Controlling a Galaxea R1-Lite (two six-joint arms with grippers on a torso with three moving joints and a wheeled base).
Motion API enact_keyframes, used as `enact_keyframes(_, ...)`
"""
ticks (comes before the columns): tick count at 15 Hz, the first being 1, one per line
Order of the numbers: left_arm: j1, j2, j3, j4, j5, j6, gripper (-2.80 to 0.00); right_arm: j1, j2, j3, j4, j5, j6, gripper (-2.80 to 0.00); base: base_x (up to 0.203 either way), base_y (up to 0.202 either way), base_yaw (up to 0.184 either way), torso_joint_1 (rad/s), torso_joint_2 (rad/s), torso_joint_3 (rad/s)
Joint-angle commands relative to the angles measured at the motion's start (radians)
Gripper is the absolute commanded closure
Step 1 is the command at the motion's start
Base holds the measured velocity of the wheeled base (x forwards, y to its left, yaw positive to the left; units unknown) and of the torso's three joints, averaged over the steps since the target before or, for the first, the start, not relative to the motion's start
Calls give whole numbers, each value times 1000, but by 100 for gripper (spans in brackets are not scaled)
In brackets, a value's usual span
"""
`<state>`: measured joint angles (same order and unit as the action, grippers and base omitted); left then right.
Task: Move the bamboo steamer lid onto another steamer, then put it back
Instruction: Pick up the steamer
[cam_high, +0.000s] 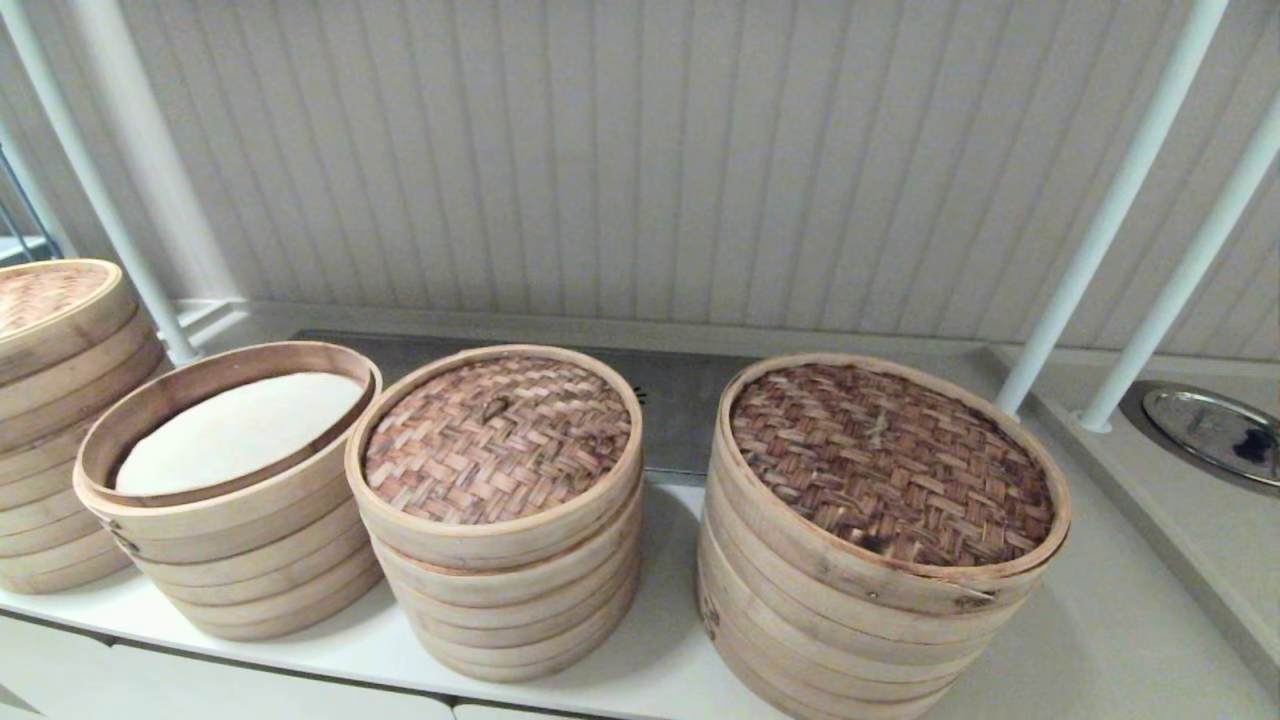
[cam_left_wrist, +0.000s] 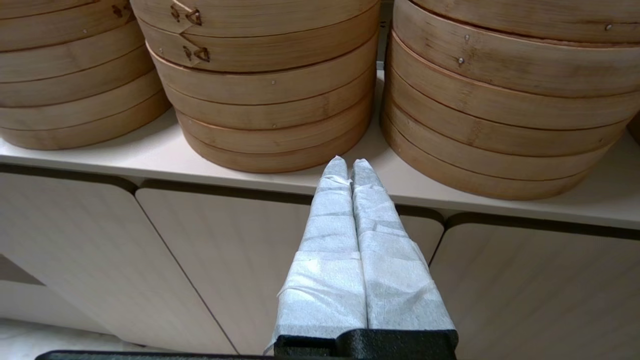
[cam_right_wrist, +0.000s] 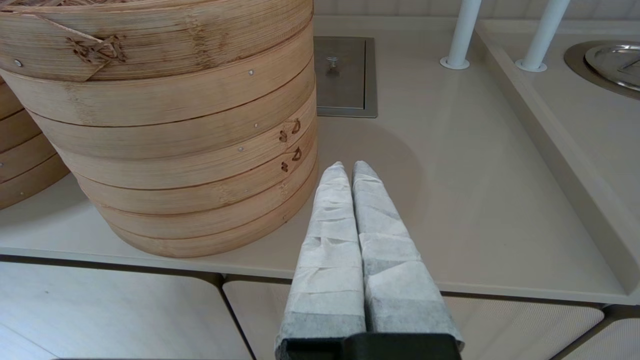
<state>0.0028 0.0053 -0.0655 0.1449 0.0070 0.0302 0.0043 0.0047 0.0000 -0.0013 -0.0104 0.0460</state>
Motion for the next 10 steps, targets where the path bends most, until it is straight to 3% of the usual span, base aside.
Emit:
enact_keyframes(1,0,9,-10,-2,-2,2,0,0,1,3,0,0,0,0,0,0,0,0,0,0)
enact_keyframes(4,0,79,-135,14,-38,-26,0,0,1,3,0,0,0,0,0,0,0,0,0,0)
enact_keyframes(10,0,432,-427,34,-74,-42,0,0,1,3,0,0,0,0,0,0,0,0,0,0)
